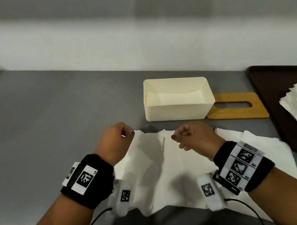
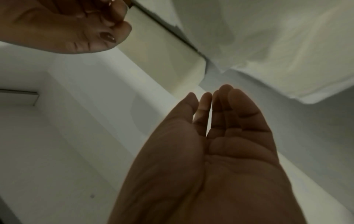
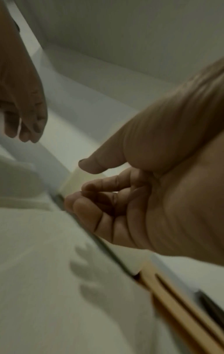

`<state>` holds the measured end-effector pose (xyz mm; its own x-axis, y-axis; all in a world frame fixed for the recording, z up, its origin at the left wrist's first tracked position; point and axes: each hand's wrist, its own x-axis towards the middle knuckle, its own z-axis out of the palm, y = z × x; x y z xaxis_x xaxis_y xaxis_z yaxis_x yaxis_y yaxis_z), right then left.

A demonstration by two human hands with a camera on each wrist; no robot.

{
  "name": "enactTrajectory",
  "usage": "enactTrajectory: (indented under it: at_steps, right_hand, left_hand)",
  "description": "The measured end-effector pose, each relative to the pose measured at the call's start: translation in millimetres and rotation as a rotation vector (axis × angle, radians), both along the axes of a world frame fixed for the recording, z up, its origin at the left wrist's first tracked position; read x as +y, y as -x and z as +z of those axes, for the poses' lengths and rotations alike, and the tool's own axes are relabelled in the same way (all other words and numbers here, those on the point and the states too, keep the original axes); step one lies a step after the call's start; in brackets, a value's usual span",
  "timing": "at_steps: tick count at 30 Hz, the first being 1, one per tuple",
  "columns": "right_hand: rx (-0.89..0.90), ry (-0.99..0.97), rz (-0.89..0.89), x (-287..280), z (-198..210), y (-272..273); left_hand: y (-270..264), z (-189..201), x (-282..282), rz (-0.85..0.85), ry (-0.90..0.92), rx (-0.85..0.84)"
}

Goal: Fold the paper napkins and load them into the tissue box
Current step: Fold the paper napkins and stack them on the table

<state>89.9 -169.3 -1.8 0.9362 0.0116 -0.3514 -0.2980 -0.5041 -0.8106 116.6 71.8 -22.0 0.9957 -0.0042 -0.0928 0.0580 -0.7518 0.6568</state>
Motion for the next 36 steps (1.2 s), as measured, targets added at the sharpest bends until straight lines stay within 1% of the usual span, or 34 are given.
enactTrajectory:
  at_steps: [2, 5, 7, 12, 14, 17, 19, 21, 25, 26, 28, 29, 31, 33, 34, 36]
  right_hand:
    - [0.077, -0.006, 0.022, 16.3, -16.7, 11.4]
    - [0.149, -0.020, -0.040, 36.1, -34.1, 16.5]
    - [0.160, -0.007, -0.068, 47.7, -38.5, 17.6]
    - [0.148, -0.001, -0.150, 64.6, -41.2, 16.0]
    - [0.083, 0.041, -0.137, 66.9, -46.5, 15.7]
    - [-0.108, 0.163, -0.098, 70.8, -45.6, 20.9]
    - [-0.208, 0.133, -0.082, 72.4, -41.2, 26.2]
    - [-0.259, 0.022, -0.079, 73.0, -34.4, 32.7]
    - [-0.277, -0.239, -0.118, 74.8, -12.3, 40.5]
    - [-0.273, -0.285, -0.118, 76.0, -7.6, 39.9]
    - [-0.254, -0.351, -0.109, 79.8, -0.5, 37.4]
    - [-0.238, -0.372, -0.110, 81.2, 1.5, 35.1]
    - [-0.203, -0.382, -0.125, 82.3, 2.4, 29.2]
    - [-0.159, -0.324, -0.156, 80.5, -3.6, 22.5]
    - [-0.131, -0.256, -0.168, 79.0, -8.7, 20.0]
    - [-0.078, -0.055, -0.161, 76.2, -22.3, 17.7]
  left_hand:
    - [14.9, -12.8, 7.0, 0.006, 0.008, 0.050]
    - [30.8, -27.3, 11.0, -0.014, -0.039, 0.122]
    - [38.3, -33.9, 11.9, -0.033, -0.086, 0.159]
    - [45.7, -42.2, 12.5, -0.040, -0.070, 0.163]
    - [47.0, -42.5, 12.2, -0.044, -0.073, 0.149]
    - [49.1, -42.5, 13.8, -0.047, -0.060, 0.125]
    - [50.9, -42.9, 16.3, -0.047, -0.027, 0.116]
    - [53.0, -41.0, 18.5, -0.038, 0.058, 0.087]
    - [57.7, -29.3, 26.2, -0.080, 0.337, 0.065]
    - [59.4, -25.8, 28.1, -0.089, 0.443, 0.100]
    - [63.5, -19.0, 31.0, -0.073, 0.722, 0.202]
    - [65.5, -15.6, 32.3, -0.060, 0.837, 0.225]
    - [65.3, -10.5, 38.2, -0.025, 0.894, 0.173]
    - [62.4, -6.3, 48.3, 0.021, 0.859, 0.106]
    - [60.2, -5.6, 55.8, 0.042, 0.832, 0.078]
    - [56.2, -6.1, 70.3, 0.074, 0.786, 0.037]
